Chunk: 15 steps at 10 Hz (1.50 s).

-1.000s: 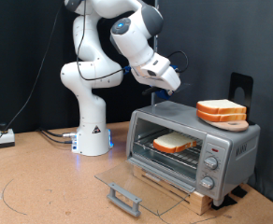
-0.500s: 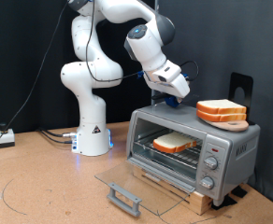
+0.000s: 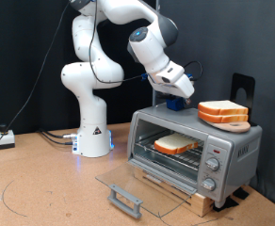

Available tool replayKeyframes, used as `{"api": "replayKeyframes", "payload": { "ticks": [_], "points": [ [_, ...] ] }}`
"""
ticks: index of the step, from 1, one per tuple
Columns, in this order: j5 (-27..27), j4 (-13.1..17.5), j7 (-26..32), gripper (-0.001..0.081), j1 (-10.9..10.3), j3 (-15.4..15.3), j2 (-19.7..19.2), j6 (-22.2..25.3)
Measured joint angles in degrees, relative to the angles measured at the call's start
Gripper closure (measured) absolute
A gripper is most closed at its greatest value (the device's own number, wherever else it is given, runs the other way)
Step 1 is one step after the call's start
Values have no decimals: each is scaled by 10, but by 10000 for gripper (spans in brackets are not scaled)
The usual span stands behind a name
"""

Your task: Make a piece of toast with the oven

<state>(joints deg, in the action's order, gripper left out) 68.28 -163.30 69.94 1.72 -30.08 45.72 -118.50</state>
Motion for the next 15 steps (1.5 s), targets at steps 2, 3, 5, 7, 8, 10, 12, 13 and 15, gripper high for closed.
{"api": "replayKeyframes", "payload": {
  "ticks": [2,3,5,7,8,10,12,13,15],
  "points": [
    [9,11,16,1,-2,34,30,32],
    [-1,17,15,-1,-2,54,47,55],
    [-8,17,14,-1,-1,61,64,70],
    [-27,21,16,-1,15,68,61,69],
    [-53,24,20,-1,30,83,57,75],
    [-107,32,25,-1,60,120,53,105],
    [-155,37,25,-1,89,152,45,127],
    [-172,38,31,-1,102,167,39,130],
    [-207,41,58,-1,124,197,19,132]
  ]
}}
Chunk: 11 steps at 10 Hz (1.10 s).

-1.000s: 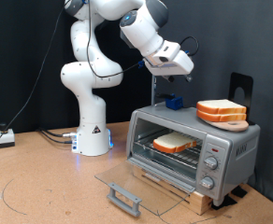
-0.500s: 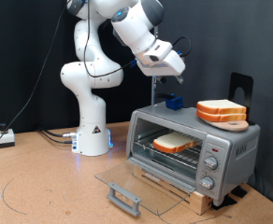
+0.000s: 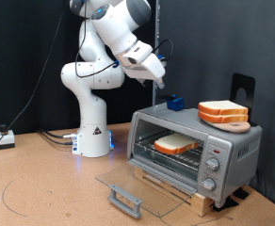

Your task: Make a piece of toast with the oven

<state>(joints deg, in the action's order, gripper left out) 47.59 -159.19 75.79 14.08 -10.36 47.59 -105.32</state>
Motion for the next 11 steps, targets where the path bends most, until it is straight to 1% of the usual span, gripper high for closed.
{"api": "replayKeyframes", "payload": {
  "ticks": [2,3,4,5,7,8,9,10,11],
  "points": [
    [-21,6,21,-1,21,24,-29,-4],
    [-23,15,29,-1,28,29,-52,-5],
    [-23,15,29,-1,27,28,-51,-4],
    [-17,14,-20,-1,29,27,-51,-2],
    [28,13,-142,-1,38,26,-48,-9],
    [47,13,-199,-1,48,24,-47,-30],
    [61,10,-241,-1,57,19,-47,-44],
    [56,10,-221,-1,56,19,-47,-39],
    [51,10,-245,-1,57,21,-50,-15]
  ]
}}
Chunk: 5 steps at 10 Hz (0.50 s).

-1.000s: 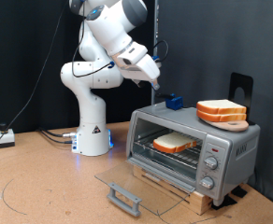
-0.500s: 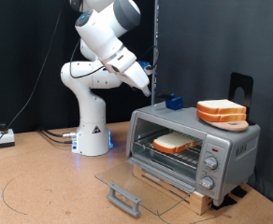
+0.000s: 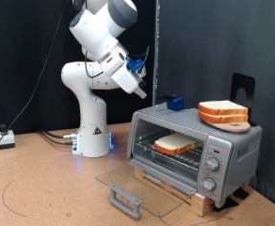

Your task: Make a piece of toast with the oven

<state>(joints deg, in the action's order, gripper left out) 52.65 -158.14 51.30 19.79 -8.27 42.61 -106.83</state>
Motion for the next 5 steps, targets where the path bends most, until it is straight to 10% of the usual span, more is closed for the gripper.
{"api": "replayKeyframes", "payload": {
  "ticks": [5],
  "points": [
    [5,10,-287,-1,40,18,-30,115]
  ]
}}
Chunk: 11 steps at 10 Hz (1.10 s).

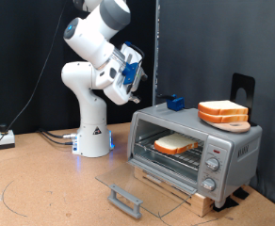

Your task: Make a piece of toast with the oven

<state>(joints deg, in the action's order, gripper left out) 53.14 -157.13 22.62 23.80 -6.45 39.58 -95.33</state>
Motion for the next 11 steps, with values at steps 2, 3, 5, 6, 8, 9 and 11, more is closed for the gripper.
{"api": "replayKeyframes", "payload": {
  "ticks": [2,3,5,6,8,9,11],
  "points": [
    [-6,-1,32,-1,0,0,-2,2],
    [-7,0,27,-1,3,4,-9,2],
    [-8,9,15,-1,27,17,-39,-10],
    [-20,17,8,-1,39,23,-58,-11],
    [-74,49,-3,-1,58,36,-104,10],
    [-92,65,-3,-1,65,41,-128,14],
    [-114,87,12,-1,77,47,-171,-20]
  ]
}}
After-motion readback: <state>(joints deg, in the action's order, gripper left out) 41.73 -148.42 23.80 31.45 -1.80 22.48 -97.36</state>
